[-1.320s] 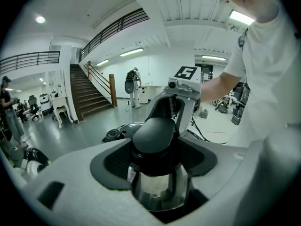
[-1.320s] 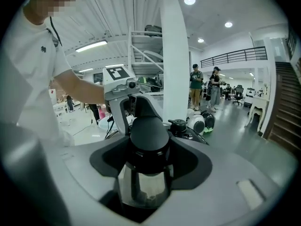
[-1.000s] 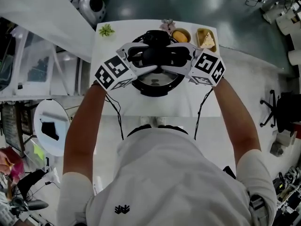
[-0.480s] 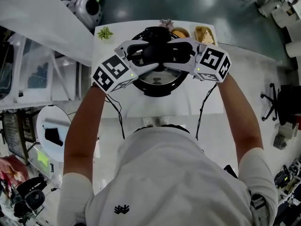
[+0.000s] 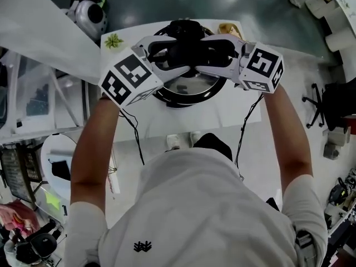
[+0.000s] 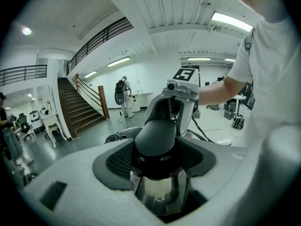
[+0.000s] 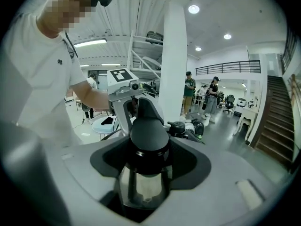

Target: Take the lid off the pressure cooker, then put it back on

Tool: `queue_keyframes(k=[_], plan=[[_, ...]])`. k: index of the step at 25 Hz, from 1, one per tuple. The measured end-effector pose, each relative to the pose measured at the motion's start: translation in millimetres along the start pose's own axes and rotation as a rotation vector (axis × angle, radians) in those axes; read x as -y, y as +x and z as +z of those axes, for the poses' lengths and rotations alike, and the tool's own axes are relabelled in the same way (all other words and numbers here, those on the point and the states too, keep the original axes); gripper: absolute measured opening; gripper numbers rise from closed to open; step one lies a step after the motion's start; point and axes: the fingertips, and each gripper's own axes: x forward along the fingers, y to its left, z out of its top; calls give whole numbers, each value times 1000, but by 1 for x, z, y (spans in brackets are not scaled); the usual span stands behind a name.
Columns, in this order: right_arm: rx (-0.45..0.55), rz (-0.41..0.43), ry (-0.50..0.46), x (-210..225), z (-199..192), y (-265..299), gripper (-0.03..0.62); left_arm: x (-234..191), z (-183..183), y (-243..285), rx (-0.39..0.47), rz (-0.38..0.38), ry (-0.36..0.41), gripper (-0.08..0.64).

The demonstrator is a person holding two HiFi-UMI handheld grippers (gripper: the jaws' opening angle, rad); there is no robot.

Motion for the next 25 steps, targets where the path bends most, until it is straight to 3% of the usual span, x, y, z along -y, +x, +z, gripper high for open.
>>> queue_keyframes(k=[7, 17, 25], plan=[[0, -31, 6, -4, -18, -56, 270, 30, 31, 40, 4, -35, 12, 284], [-20, -30, 7, 13, -83, -170, 268, 78, 84, 152, 13, -45, -13, 284], [-40, -9, -7, 22, -140, -219, 268, 105, 91, 223, -6, -23, -23, 284]])
